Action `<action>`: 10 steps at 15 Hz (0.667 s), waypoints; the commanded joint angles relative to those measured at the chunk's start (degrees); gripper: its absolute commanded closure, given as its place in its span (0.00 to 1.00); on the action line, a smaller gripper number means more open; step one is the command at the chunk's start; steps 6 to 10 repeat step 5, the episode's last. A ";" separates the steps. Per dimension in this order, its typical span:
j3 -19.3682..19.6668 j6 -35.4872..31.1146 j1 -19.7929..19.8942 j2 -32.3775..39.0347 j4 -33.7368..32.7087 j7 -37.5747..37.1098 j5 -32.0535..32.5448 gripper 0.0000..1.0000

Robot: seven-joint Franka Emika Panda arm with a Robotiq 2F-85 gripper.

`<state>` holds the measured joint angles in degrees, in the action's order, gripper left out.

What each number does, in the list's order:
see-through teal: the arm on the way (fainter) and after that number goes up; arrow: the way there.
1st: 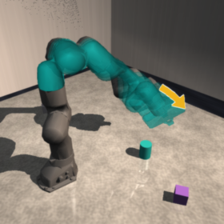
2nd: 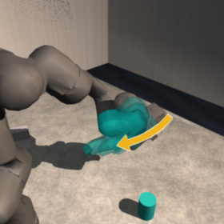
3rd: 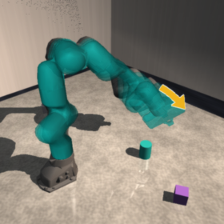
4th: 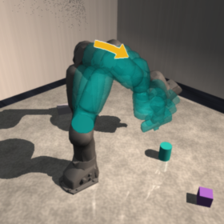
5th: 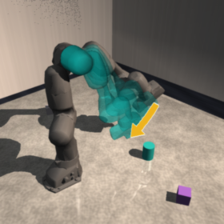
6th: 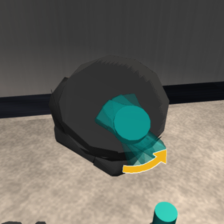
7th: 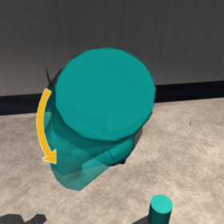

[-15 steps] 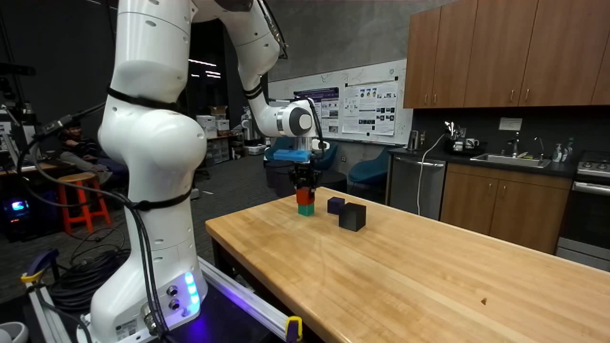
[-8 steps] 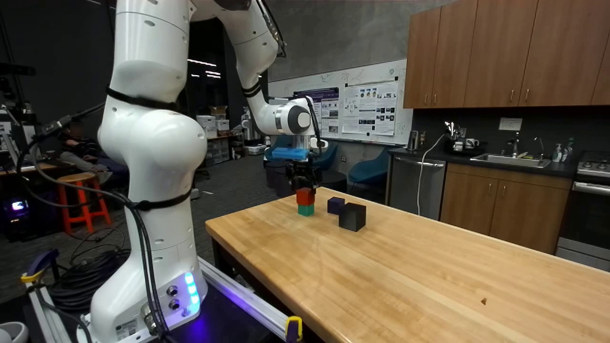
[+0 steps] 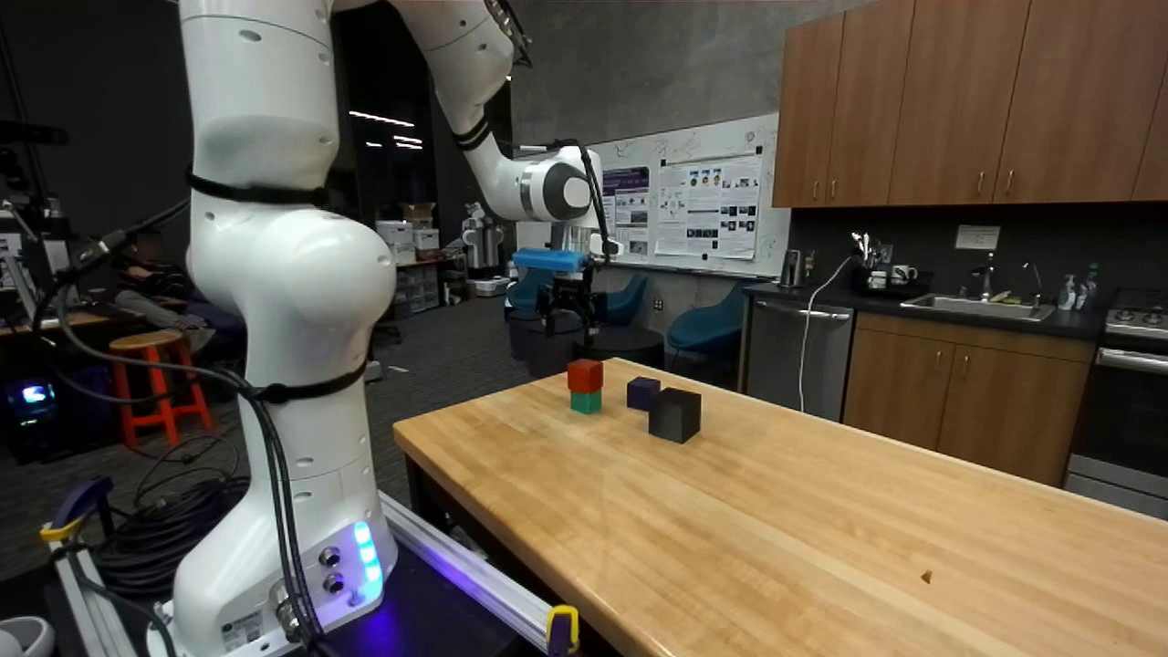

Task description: Move the red block to the top of the green block.

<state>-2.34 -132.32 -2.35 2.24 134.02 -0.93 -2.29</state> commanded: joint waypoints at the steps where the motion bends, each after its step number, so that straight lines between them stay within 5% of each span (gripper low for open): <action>1: 0.25 6.47 0.40 -5.40 0.95 4.63 -2.44 0.00; 4: 0.81 10.56 0.58 -8.11 1.27 7.91 -3.44 0.00; 10: 0.43 8.28 0.26 -5.19 0.03 5.24 -2.32 0.00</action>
